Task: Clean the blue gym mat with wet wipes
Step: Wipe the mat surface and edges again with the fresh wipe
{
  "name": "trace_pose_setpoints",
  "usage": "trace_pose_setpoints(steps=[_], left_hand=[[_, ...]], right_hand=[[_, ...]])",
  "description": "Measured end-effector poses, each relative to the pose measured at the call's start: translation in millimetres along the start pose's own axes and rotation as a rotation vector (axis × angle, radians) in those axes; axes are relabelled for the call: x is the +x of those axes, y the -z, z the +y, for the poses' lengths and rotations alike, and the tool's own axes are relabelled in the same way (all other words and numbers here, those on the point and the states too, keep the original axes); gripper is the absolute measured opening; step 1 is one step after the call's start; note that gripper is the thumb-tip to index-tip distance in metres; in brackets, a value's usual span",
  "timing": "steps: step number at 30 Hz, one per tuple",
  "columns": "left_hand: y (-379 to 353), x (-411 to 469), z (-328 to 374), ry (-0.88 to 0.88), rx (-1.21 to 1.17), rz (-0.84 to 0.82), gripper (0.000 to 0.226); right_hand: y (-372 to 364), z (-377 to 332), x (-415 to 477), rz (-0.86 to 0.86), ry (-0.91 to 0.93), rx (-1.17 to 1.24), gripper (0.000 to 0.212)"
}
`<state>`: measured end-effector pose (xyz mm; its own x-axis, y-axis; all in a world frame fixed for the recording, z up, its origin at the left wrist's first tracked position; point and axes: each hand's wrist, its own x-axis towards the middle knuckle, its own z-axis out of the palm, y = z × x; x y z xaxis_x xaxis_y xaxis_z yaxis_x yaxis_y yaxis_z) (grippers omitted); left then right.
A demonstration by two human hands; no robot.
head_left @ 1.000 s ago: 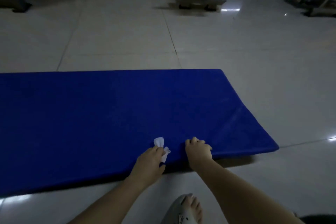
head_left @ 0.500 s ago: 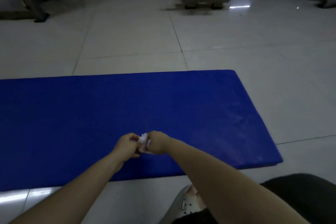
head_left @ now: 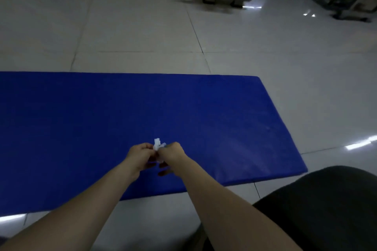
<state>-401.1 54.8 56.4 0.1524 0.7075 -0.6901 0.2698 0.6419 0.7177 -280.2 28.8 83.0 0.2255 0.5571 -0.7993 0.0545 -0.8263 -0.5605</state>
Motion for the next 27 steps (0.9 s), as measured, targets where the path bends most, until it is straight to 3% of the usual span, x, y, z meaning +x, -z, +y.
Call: trace_pose_setpoints(steps=[2,5,7,9,11,14,17,20,27], left_hand=[[0,7,-5,0.008,0.125,-0.018,0.016],[2,20,-17,-0.06,0.294,-0.026,0.045],[8,29,-25,-0.078,0.425,-0.093,0.041],[17,40,-30,-0.019,0.637,-0.199,0.032],[28,50,-33,0.072,0.916,-0.217,0.037],[45,60,-39,0.131,1.27,-0.08,0.058],[49,72,-51,0.174,1.297,-0.103,0.078],[46,79,-57,0.169,1.298,-0.112,0.089],[45,89,-60,0.152,1.343,-0.092,0.093]], right_hand=[[-4,7,2,0.016,-0.032,0.046,0.032],[-12,18,15,0.055,-0.056,0.059,0.032],[-15,30,25,0.04,-0.06,0.025,0.019],[-8,48,32,0.04,-0.05,-0.083,0.021],[18,69,41,0.15,-0.009,-0.266,0.029],[81,103,55,0.43,-0.033,-0.427,0.029],[129,130,74,0.611,-0.105,-0.499,0.029],[133,157,93,0.597,-0.163,-0.604,0.033],[114,170,90,0.572,0.017,-0.423,0.009]])
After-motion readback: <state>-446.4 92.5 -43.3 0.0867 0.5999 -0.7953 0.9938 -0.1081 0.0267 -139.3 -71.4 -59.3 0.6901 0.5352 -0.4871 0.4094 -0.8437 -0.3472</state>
